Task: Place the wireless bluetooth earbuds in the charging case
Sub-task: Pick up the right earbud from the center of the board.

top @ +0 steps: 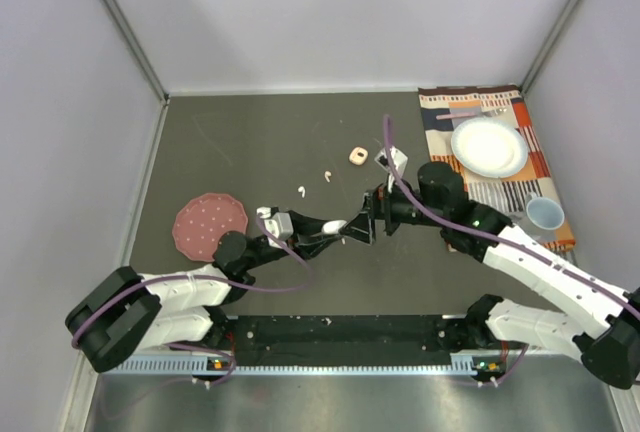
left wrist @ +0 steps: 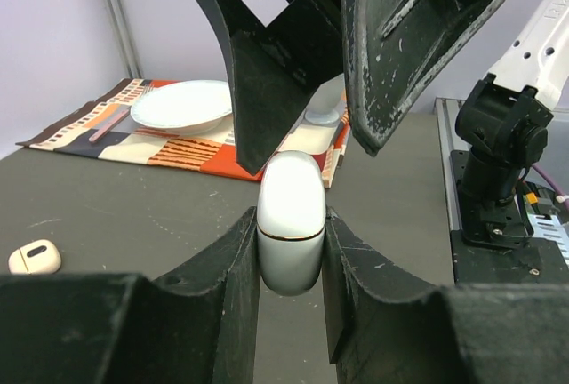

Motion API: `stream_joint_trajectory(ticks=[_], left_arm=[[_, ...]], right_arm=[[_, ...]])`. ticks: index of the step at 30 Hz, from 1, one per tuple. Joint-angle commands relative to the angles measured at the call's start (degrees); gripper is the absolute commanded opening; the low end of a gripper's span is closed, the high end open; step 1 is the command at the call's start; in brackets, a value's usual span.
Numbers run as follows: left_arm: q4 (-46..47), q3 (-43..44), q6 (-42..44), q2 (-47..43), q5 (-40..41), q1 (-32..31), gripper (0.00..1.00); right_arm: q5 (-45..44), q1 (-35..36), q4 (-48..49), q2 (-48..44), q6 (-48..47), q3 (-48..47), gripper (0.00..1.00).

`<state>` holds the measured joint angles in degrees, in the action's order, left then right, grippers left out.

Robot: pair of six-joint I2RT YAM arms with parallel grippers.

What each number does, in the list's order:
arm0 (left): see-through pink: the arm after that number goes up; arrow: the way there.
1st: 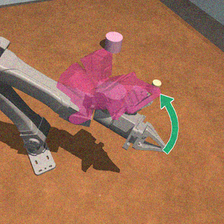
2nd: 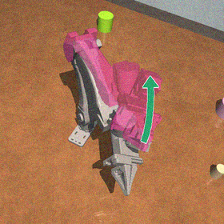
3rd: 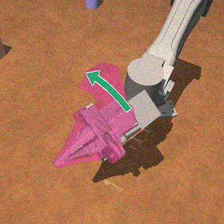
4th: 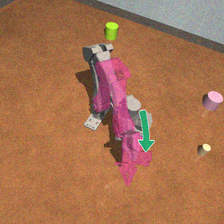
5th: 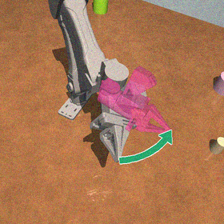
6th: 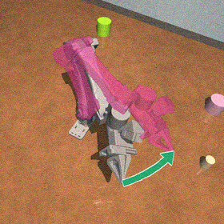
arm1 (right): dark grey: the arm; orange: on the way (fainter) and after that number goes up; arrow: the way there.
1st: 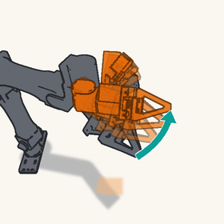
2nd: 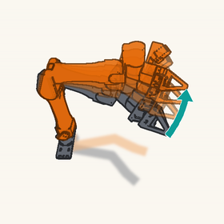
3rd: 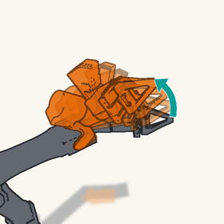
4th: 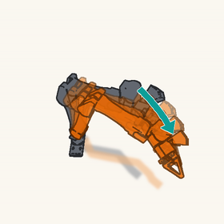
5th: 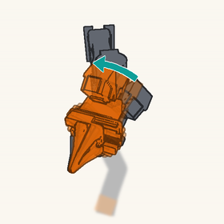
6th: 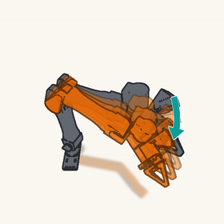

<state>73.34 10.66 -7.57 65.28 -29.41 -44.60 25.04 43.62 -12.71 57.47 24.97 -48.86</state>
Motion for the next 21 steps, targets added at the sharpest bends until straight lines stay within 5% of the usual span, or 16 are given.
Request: stream_joint_trajectory(ticks=[1,21], left_arm=[[16.7,0.9,-0.6,-0.1,-1.3,0.3,0.00],[18.1,0.7,-1.3,-1.0,-0.8,0.2,0.00]], right_arm=[[-0.9,1.2,1.0,0.6,-1.2,-2.1,0.99],[-9.4,1.6,1.5,4.2,0.0,-1.9,0.99]])
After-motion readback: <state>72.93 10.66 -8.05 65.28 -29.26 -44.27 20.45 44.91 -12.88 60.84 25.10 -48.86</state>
